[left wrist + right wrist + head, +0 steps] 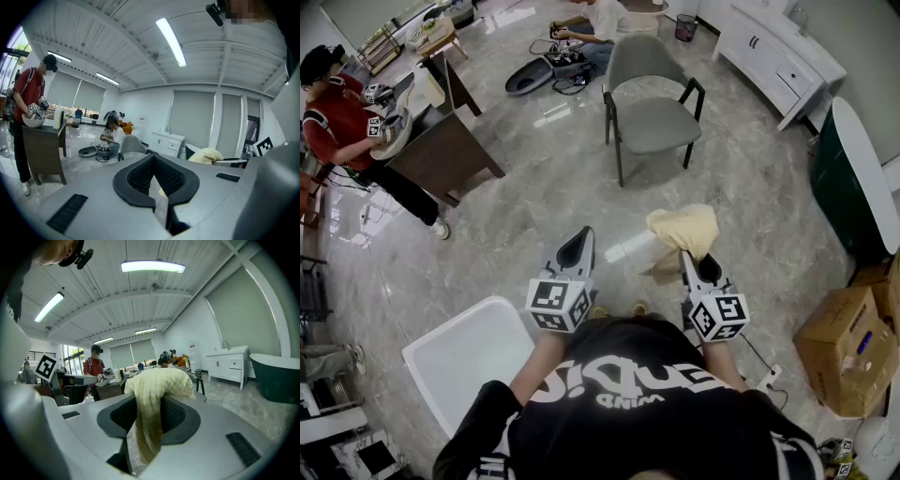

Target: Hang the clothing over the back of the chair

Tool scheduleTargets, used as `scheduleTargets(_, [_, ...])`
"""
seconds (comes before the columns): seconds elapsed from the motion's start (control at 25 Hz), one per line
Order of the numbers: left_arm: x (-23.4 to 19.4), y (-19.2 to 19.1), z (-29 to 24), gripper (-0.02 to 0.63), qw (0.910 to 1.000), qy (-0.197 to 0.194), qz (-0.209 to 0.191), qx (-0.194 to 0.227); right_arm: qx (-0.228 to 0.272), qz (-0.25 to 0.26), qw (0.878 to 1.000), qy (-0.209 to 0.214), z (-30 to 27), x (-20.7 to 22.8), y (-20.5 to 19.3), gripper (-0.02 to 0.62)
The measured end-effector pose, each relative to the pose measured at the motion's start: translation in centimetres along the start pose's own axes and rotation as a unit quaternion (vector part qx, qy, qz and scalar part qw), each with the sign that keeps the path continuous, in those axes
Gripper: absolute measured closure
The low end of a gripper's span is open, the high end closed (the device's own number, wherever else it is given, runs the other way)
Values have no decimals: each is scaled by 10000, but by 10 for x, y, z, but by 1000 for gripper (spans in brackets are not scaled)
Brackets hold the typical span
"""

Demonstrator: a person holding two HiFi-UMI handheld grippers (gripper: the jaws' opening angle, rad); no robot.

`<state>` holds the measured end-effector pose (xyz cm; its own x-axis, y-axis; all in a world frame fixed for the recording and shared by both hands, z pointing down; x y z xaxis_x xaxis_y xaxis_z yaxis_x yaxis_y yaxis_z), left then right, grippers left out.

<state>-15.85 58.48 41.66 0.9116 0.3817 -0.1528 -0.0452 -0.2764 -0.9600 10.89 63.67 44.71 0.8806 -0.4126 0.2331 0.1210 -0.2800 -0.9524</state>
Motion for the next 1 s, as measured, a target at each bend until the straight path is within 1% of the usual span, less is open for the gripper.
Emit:
scheduleTargets(0.24, [0, 0, 1, 591, 10000, -41, -25, 0, -20, 6, 10000, -88, 2, -1, 0, 469])
scheduleTargets(0.44, [-10, 1, 2, 591, 10000, -71, -24, -1, -19, -40, 9998, -185, 0, -8, -1, 468])
scheduleTargets(0.72, [-36, -2, 6, 591, 9996, -185, -157, 108, 134, -98, 9995, -268, -9, -20, -7, 468])
scheduleTargets(1.0, [-64, 2, -3, 591, 9998, -149, -131, 101, 73, -102, 9991, -413, -33, -24, -8, 468])
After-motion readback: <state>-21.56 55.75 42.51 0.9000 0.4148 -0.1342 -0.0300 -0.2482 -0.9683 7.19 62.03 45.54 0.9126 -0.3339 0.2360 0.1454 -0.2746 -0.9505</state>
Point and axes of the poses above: the fingertips, and each gripper's own axes: z backward along the fingers, x to its right, y out of its top, the point moved 7 cm from there along z, backward along the fingers, and after that the axes turned 8 degrees about y, right-handed, at the moved point
